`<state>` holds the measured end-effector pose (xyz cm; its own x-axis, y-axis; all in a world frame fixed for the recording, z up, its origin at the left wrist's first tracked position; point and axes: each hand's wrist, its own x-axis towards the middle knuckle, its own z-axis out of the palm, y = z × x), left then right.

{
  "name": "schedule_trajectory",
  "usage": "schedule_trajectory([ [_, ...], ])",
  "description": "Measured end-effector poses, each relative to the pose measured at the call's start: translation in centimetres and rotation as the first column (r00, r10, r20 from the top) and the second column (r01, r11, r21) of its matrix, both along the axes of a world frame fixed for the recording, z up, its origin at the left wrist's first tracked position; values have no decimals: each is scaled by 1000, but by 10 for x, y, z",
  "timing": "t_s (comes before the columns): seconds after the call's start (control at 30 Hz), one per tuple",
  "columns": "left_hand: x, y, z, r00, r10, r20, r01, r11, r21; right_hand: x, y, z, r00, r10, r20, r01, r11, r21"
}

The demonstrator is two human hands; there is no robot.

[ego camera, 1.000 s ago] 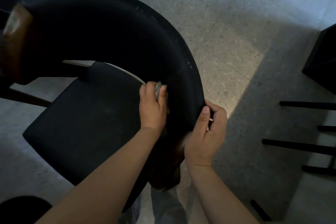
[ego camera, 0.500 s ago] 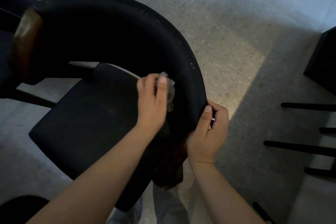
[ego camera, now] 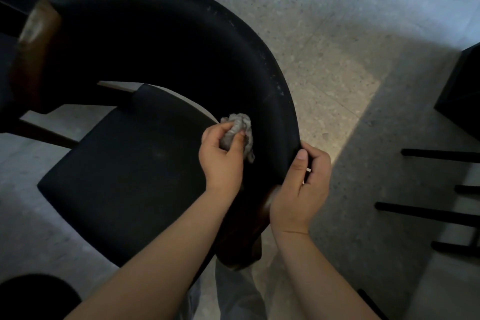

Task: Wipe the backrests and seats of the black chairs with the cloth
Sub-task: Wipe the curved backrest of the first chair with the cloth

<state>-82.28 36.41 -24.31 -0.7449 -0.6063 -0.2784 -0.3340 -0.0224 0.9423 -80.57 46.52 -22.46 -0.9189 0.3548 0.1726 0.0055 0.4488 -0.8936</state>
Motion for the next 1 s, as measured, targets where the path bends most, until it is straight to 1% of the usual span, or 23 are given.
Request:
schedule_trajectory([
  [0.1, 0, -11, -8, 991, -6, 130, 6, 1000, -5, 0, 1, 0, 1000, 3, 3, -3, 1000, 9],
  [0.13, 1, -15, -6, 989, -6, 149, 9, 1000, -19, 1, 1, 0, 1000, 3, 5, -4, 1000, 10],
  [0.17, 1, -18, -1, 992, -5, 127, 11, 999, -48, 1, 1, 1, 1000, 3, 6, -3, 1000, 11],
  [0.23, -2, -20, 18, 999, -43, -11, 41, 989, -145, 0, 0, 2, 1000, 0, 7, 0, 1000, 13],
  [0.3, -7, -16, 43, 976, -149, -157, 107, 962, -250, 0, 0, 2, 1000, -1, 10, 1, 1000, 9],
  [0.37, -15, -9, 62, 937, -272, -217, 187, 920, -344, -1, 0, 3, 1000, 0, 11, 0, 1000, 5],
  [0.43, -26, -3, 70, 905, -384, -182, 276, 857, -436, -1, 1, 3, 1000, 3, 15, -3, 1000, 14],
  [0.5, -35, 1, 68, 889, -449, -86, 339, 774, -534, -1, 1, 3, 1000, 7, 26, -7, 1000, 21],
  [0.57, -40, 4, 64, 895, -445, -9, 349, 714, -607, 0, 1, 2, 999, 8, 37, -9, 1000, 10],
  [0.67, -46, 8, 64, 914, -406, 24, 319, 679, -662, 0, 1, 3, 999, 7, 34, -7, 1000, 3],
  [0.73, -49, 7, 63, 930, -368, 8, 284, 703, -652, 0, 0, 3, 1000, 6, 25, -6, 1000, 3],
  [0.8, -51, 7, 59, 958, -285, -40, 209, 783, -586, 0, 0, 3, 1000, 4, 23, -4, 1000, -3],
  [0.9, -48, 11, 55, 991, -101, -87, 55, 906, -420, 1, 0, 2, 999, 2, 33, -1, 1000, -14],
  [0.97, -44, 13, 51, 996, 5, -89, -36, 939, -341, 1, 0, 1, 999, 1, 35, 0, 1000, -12],
  [1.0, -41, 11, 50, 995, 42, -92, -70, 941, -331, 1, 0, 1, 999, 3, 34, -3, 1000, -8],
])
